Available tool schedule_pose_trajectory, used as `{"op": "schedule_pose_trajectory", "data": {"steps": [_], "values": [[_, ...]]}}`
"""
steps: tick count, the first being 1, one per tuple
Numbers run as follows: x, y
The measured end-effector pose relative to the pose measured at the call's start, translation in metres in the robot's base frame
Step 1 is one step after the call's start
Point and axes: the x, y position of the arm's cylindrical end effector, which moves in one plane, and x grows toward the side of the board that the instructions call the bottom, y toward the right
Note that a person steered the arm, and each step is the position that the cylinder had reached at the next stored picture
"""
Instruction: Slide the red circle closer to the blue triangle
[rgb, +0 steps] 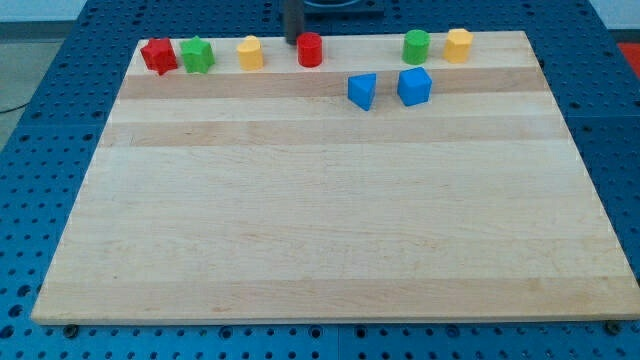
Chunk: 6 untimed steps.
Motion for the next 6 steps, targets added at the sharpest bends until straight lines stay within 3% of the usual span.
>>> {"op": "schedule_pose_trajectory", "data": {"steps": [1,4,5,6], "values": [[0.001,-0.021],[0.055,0.068],[0.061,0.100],[0.040,0.101]]}}
